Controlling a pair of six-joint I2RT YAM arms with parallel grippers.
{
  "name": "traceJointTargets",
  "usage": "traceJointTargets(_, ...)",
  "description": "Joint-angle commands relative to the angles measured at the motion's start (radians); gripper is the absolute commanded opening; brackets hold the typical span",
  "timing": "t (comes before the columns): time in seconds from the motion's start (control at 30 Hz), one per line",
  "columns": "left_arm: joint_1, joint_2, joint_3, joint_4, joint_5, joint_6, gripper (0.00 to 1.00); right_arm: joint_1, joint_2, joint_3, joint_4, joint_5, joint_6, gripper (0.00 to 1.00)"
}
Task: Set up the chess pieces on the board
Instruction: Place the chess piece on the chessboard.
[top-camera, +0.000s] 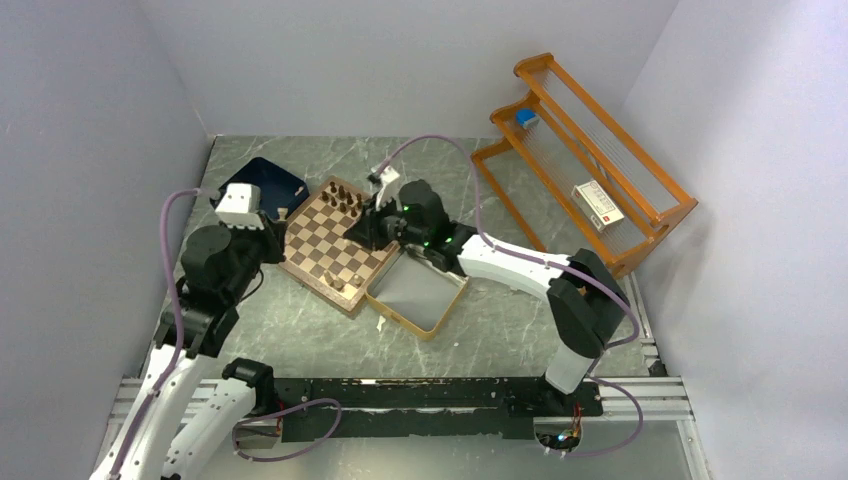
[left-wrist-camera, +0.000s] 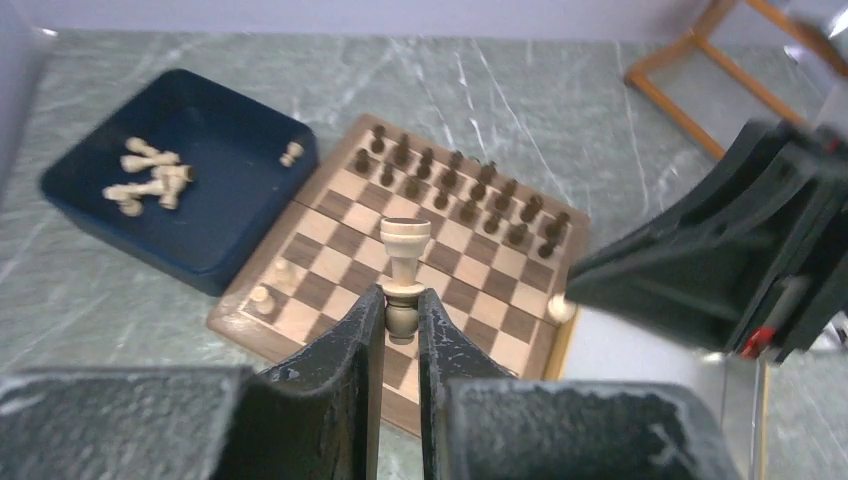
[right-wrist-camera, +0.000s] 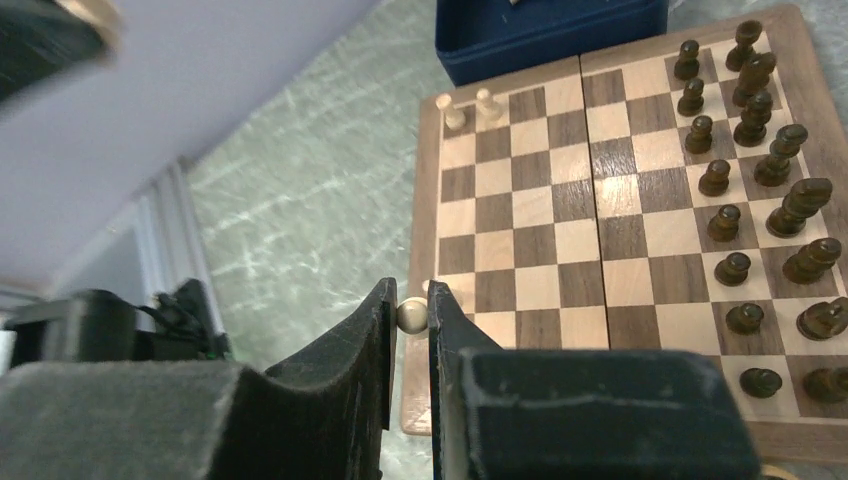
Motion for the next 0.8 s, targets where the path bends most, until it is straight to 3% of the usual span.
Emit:
traceJointTargets(0.0,-0.005,-0.098,-0.021,-0.013,-0.178,-0.007,0.09,0.068,0.073,0.048,-0.033,0.168,-0.196,0.09)
traceJointTargets(0.23,-0.004,-0.168,-0.028,-0.006,-0.229,0.000,0.10,0.142,0.154,0.044,-0.031,0.269,-0.321,0.09)
traceJointTargets(0.77,-0.003,-0.175,-0.032,0.010,-0.221,0.005,0.10,0.185,0.281,0.064,0.008,0.315,-0.354,0.08)
